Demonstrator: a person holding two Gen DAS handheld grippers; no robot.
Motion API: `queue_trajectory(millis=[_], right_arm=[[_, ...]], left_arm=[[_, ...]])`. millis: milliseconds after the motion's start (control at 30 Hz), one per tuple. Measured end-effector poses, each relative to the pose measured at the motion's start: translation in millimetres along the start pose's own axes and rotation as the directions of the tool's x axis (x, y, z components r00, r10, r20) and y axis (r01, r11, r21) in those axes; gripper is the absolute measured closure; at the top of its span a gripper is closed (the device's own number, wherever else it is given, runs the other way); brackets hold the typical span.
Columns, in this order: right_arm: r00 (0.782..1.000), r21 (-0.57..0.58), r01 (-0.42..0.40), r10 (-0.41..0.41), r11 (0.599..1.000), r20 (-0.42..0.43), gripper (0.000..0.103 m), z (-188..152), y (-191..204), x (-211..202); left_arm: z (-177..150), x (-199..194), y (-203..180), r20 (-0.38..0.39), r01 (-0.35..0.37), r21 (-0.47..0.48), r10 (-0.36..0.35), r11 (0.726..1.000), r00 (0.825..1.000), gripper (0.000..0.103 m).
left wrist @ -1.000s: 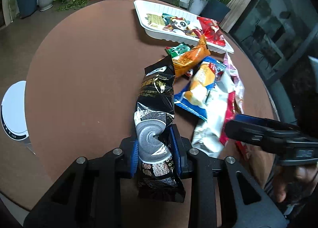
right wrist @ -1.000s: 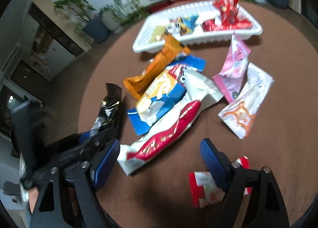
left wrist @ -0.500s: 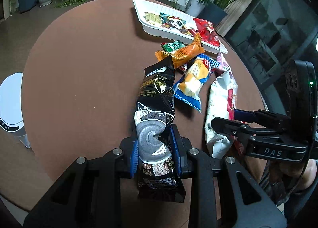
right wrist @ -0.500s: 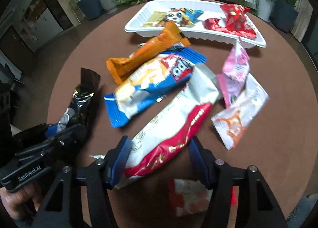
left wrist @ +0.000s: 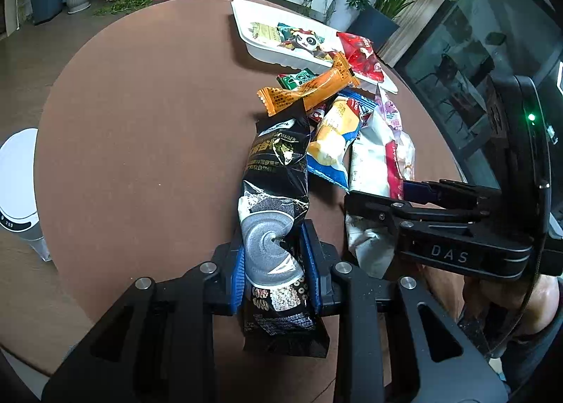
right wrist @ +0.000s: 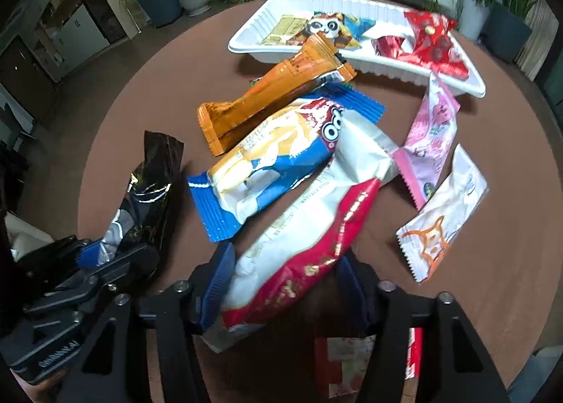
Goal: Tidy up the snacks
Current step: 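Lift the black bag with the left gripper while the right grasps the white-red bag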
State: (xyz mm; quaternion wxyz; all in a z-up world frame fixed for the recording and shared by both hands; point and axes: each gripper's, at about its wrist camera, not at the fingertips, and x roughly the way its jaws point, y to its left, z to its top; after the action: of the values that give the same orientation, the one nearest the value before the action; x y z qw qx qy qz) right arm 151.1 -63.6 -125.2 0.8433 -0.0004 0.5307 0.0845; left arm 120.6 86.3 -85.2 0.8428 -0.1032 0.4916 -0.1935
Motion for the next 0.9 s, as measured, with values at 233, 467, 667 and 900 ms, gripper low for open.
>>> queue_trajectory(millis=[233, 467, 667, 900], right_arm=[[0.998, 0.005, -0.058, 0.058, 0.998, 0.002, 0.081, -12.9, -2.9, -8.2], [0.988, 0.079, -0.156, 0.156, 0.985, 0.008, 0.089, -22.8, -13.9, -16.0], [0.978, 0.112, -0.210, 0.206, 0.971, 0.044, 0.089, -35.7, -20.2, -36.0], [0.965, 0.132, -0.259, 0.252, 0.957, 0.067, 0.089, -45.1, -27.4, -48.5]], left_arm=[[-3.0, -0.6, -2.5, 0.000, 0.000, 0.006, 0.000, 1.000, 1.000, 0.077], [-5.2, -1.9, -0.4, 0.006, 0.007, -0.005, -0.007, 1.000, 1.000, 0.077], [-9.0, -4.2, -0.1, 0.016, 0.026, -0.012, -0.026, 1.000, 1.000, 0.077], [-10.3, -8.0, -6.1, 0.025, 0.060, -0.016, -0.059, 0.998, 0.998, 0.077]])
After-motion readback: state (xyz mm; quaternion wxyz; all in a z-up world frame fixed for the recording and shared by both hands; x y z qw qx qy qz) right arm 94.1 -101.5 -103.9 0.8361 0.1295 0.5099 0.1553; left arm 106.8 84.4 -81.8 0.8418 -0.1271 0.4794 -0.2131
